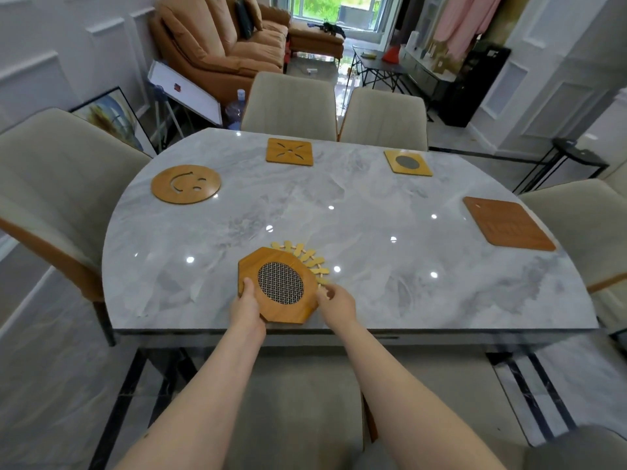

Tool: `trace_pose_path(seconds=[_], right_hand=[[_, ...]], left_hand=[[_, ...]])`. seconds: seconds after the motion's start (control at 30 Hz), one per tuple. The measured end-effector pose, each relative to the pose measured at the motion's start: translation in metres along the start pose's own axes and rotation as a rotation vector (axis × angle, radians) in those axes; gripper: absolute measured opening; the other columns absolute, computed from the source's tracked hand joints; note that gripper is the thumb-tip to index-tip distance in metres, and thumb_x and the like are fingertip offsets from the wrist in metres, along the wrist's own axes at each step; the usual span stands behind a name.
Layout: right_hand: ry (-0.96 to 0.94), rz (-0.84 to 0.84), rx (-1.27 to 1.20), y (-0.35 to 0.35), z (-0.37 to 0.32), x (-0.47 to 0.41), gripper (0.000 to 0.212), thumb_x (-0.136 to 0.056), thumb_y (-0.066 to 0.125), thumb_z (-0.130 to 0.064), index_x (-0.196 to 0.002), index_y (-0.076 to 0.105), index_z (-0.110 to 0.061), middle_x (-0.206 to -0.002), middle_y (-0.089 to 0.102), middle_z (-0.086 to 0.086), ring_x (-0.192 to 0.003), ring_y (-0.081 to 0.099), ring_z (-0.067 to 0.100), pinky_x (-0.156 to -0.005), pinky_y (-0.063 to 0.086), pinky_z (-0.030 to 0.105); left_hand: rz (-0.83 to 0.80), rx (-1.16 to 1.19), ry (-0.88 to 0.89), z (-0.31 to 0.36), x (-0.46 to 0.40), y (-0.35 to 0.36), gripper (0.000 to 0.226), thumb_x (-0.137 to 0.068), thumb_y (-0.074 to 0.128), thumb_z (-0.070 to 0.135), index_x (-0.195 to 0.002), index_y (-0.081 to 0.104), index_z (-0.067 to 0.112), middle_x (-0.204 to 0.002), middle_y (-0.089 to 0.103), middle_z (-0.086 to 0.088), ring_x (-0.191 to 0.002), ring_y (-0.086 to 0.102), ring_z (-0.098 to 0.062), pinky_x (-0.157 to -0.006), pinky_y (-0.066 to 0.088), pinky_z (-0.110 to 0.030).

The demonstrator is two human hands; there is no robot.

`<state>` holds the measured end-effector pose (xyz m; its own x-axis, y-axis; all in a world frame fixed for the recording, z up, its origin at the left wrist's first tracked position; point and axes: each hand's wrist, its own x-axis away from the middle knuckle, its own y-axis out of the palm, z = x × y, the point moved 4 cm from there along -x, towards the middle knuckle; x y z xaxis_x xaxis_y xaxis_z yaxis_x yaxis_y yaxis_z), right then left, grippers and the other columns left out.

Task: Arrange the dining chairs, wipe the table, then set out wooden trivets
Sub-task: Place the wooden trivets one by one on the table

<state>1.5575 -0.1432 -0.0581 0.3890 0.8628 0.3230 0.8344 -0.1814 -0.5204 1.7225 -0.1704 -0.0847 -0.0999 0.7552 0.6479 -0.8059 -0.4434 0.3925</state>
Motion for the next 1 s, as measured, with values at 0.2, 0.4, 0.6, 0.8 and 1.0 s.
trace_pose_path(seconds=[0.2,0.4,0.6,0.8,1.0], right_hand=[[0.080,0.080,-0.152,-0.040,0.021,0.044,0.037,-0.097,0.051,-0.025,-0.126,0.055,-0.002,-0.121,0.061,0.010,-0.112,0.058,0.025,-0.090,0.047,0.031],[0.179,0.226,-0.354,-0.104,0.062,0.094,0.040,-0.091,0.060,-0.023,-0.126,0.057,-0.004,-0.118,0.064,0.012,-0.107,0.062,0.026,-0.093,0.052,0.046],[0.223,0.249,-0.681,-0.195,0.098,0.130,0.031,-0.095,0.058,-0.012,-0.123,0.056,0.001,-0.117,0.064,0.014,-0.106,0.063,0.028,-0.094,0.052,0.045],[0.251,0.262,-0.867,-0.292,0.146,0.145,0.032,-0.095,0.053,-0.003,-0.126,0.053,0.007,-0.122,0.061,0.021,-0.109,0.060,0.032,-0.088,0.051,0.041],[0.266,0.290,-0.955,-0.368,0.192,0.145,0.031,-0.095,0.052,0.001,-0.126,0.052,0.006,-0.125,0.059,0.021,-0.115,0.058,0.033,-0.086,0.049,0.038]], left_hand=[[-0.162,-0.048,-0.007,-0.019,0.054,0.022,0.042,-0.098,0.047,0.034,-0.132,0.049,0.010,-0.125,0.060,-0.011,-0.106,0.059,-0.024,-0.090,0.049,-0.041],[-0.252,-0.107,-0.026,-0.061,0.119,0.050,0.038,-0.098,0.048,0.033,-0.131,0.049,0.014,-0.121,0.060,-0.008,-0.100,0.060,-0.023,-0.078,0.051,-0.039],[-0.383,-0.180,-0.059,-0.110,0.181,0.111,0.031,-0.097,0.048,0.037,-0.118,0.053,0.015,-0.114,0.063,-0.009,-0.081,0.061,-0.019,-0.059,0.050,-0.035],[-0.413,-0.237,-0.096,-0.187,0.230,0.178,0.041,-0.095,0.051,0.040,-0.124,0.052,0.012,-0.113,0.064,-0.009,-0.093,0.062,-0.027,-0.066,0.054,-0.042],[-0.415,-0.149,-0.048,-0.265,0.270,0.232,0.037,-0.096,0.052,0.025,-0.132,0.049,0.012,-0.123,0.061,-0.013,-0.105,0.060,-0.028,-0.078,0.053,-0.039]])
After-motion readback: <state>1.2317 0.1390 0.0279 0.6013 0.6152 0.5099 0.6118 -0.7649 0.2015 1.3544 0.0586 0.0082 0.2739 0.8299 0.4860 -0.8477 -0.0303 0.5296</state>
